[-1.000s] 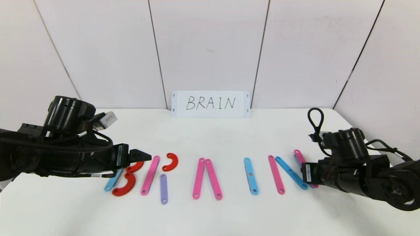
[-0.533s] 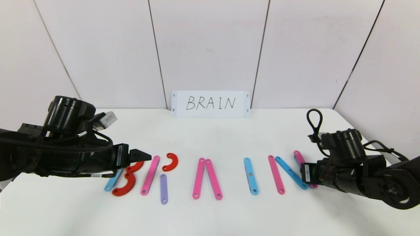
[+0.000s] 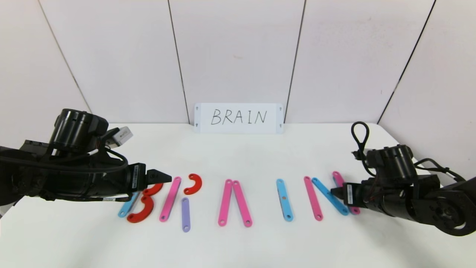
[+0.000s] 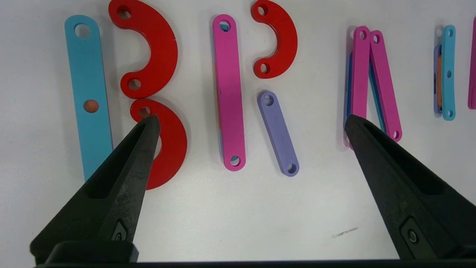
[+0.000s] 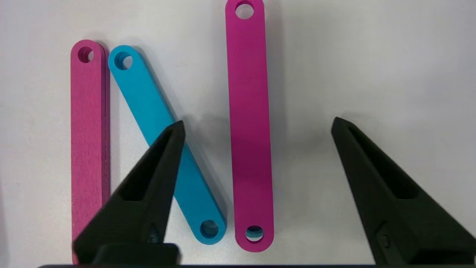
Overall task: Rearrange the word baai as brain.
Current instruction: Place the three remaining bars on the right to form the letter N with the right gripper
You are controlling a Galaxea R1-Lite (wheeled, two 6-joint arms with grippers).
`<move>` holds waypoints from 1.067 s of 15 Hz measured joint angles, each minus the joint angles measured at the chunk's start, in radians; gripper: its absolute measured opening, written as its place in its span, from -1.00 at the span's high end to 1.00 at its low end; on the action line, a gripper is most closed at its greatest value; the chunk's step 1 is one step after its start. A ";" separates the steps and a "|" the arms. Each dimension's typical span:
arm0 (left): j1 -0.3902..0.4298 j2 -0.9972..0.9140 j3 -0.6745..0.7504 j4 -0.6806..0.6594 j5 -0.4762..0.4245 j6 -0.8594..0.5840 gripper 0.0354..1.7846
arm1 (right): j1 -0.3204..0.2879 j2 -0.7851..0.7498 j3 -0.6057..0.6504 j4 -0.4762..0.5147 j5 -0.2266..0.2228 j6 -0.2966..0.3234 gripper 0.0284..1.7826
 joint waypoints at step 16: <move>0.000 -0.002 0.000 -0.001 0.001 0.001 -0.95 | 0.056 -0.014 -0.036 0.003 0.041 0.060 -0.95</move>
